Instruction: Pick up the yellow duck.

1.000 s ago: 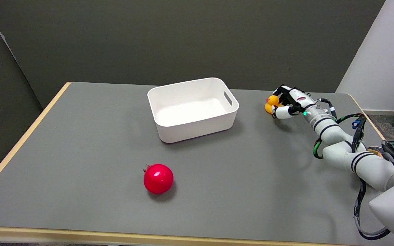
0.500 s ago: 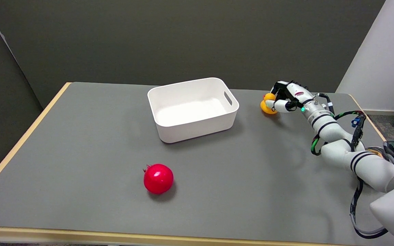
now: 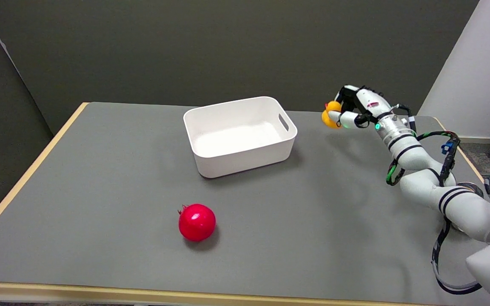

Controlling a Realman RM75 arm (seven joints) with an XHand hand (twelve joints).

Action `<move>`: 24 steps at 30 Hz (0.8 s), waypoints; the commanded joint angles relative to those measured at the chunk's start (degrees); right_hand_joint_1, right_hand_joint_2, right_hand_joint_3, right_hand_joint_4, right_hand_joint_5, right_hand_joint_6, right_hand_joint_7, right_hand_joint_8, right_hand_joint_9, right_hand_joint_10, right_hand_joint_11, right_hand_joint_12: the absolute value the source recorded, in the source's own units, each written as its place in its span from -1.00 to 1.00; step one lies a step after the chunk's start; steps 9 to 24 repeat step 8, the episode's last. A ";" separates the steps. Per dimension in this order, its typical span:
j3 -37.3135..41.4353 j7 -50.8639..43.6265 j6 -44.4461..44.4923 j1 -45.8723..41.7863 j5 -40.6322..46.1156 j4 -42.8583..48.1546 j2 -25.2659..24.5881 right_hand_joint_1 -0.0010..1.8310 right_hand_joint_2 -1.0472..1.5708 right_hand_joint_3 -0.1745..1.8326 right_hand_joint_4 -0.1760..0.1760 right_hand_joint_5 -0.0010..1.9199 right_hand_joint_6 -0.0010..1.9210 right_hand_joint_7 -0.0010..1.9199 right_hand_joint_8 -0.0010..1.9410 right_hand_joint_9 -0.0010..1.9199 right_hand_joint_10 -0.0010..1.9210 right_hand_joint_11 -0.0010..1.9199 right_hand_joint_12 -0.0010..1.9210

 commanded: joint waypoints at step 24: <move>-7.84 -1.06 6.00 1.18 -0.56 26.46 -0.63 0.01 0.65 -0.41 0.06 -0.33 0.64 -0.24 0.31 -0.30 0.36 -0.73 0.71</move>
